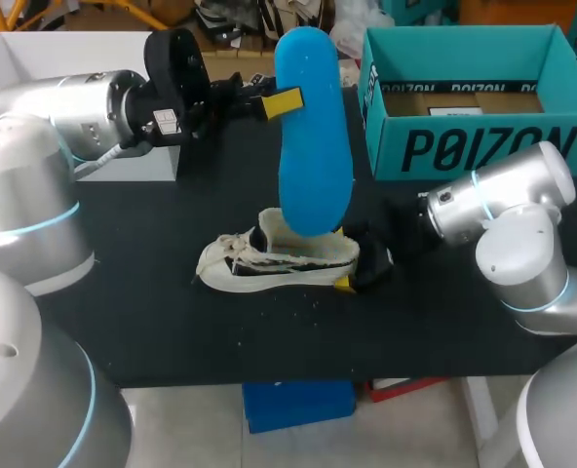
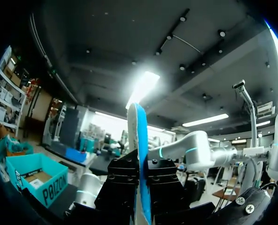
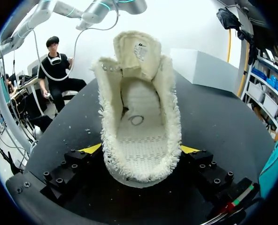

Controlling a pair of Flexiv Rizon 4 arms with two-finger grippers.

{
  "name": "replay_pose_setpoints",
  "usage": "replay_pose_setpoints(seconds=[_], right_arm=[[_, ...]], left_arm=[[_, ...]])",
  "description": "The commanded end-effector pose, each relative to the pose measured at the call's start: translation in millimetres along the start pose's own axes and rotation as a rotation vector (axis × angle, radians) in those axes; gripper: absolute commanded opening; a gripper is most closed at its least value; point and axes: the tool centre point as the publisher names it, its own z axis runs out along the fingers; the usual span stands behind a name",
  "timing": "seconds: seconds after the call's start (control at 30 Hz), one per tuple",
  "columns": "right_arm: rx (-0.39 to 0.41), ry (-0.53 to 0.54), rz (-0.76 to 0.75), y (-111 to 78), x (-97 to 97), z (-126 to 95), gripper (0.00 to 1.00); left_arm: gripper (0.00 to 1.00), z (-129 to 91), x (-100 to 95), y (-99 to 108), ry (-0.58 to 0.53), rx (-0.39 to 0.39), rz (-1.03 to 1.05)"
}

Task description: Take the shoe out of the shoebox, open the shoe tongue, remove and reinsert the insole, then place the shoe into the shoebox

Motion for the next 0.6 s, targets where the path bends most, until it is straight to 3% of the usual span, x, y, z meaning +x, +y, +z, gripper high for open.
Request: replay_pose_setpoints(seconds=[0.03, 0.13, 0.33, 0.6], right_arm=[[0.161, 0.047, -0.029, 4.9, -6.1, -9.3, 1.00], [0.262, 0.060, -0.058, 8.0, -8.6, -21.9, 1.00], [0.544, 0.105, -0.110, 16.6, -17.8, -39.9, 1.00], [0.818, 0.088, -0.072, 26.1, -22.0, -44.8, 1.00]], left_arm=[[0.00, 1.2, -0.4, 0.9, -0.002, 0.001, 0.002], [0.00, 1.2, -0.4, 0.9, -0.002, 0.001, 0.002], [0.00, 1.2, -0.4, 0.9, -0.002, 0.001, 0.002], [0.00, 1.2, -0.4, 0.9, -0.002, 0.001, 0.002]])
